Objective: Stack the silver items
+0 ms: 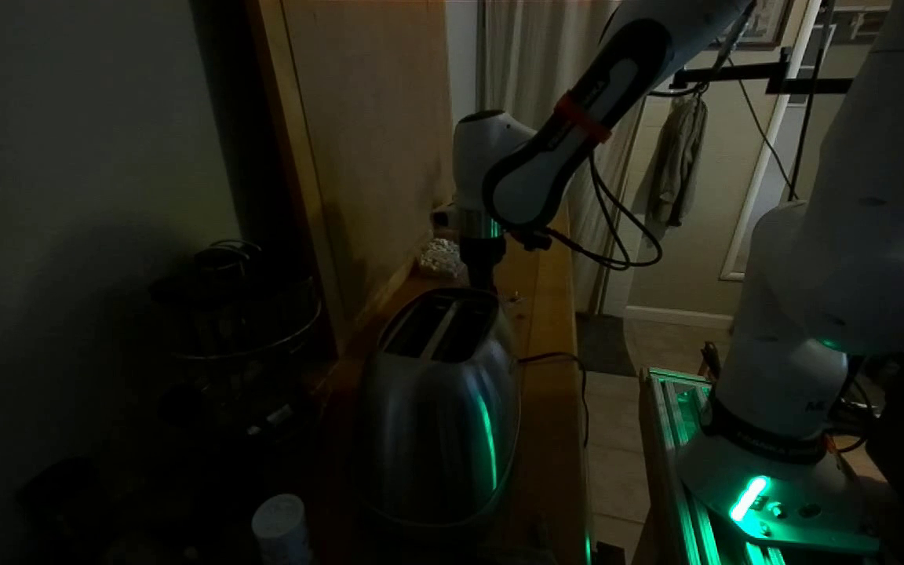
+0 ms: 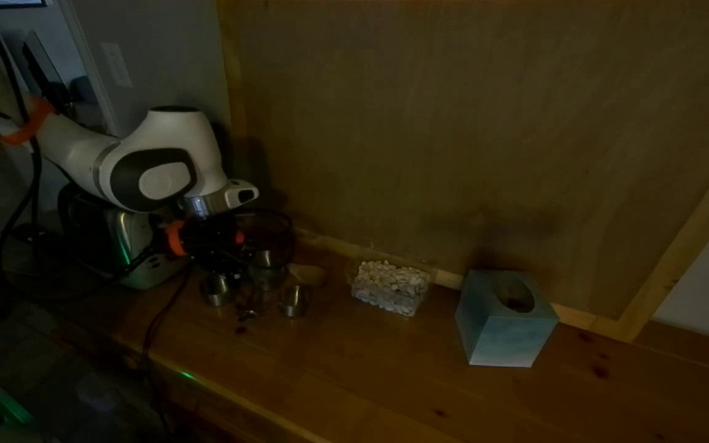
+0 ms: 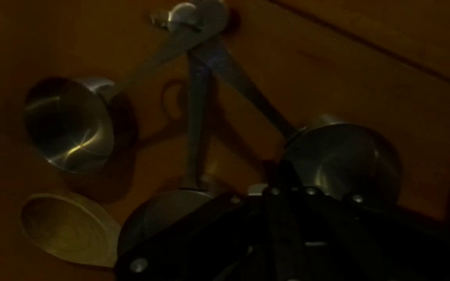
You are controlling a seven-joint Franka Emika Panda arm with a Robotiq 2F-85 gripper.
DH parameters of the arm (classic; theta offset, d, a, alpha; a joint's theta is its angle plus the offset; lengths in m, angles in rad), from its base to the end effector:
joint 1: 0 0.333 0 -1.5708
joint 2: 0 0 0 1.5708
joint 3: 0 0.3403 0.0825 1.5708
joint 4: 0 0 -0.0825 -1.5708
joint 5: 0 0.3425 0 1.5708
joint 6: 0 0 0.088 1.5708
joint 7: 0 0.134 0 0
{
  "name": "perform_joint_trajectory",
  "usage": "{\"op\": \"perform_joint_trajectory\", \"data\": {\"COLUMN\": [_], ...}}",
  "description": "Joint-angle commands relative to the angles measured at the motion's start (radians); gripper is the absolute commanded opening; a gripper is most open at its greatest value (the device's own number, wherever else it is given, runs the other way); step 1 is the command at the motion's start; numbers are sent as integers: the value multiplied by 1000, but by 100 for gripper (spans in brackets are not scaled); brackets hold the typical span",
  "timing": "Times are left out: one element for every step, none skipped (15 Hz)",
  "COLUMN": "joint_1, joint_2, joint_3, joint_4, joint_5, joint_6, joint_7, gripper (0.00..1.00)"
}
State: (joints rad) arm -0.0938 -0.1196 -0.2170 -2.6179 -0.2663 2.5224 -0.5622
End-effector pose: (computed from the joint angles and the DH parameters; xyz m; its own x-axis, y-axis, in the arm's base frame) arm 0.3845 -0.1243 0.3233 0.8924 0.4470 -0.0624 0.4513 -0.8846 0.1172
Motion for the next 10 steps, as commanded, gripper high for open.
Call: {"op": "perform_joint_trajectory", "data": {"joint_1": [-20,-24,-26,-28,-30,-31,-33,-34,-34,-34], "joint_2": [24,20,16,9,7,4,4,8,10,13], "joint_3": [6,6,6,7,7,6,5,2,-1,-3], "joint_4": [26,28,30,31,35,38,42,49,54,61], "joint_5": [8,0,-2,-6,-10,-5,-3,8,20,36], "joint_6": [9,6,1,-6,-11,-19,-25,-34,-42,-55], "joint_7": [-28,-24,-25,-28,-28,-37,-45,-58,-77,-98], "gripper": [1,1,0,1,1,1,1,1,1,1]}}
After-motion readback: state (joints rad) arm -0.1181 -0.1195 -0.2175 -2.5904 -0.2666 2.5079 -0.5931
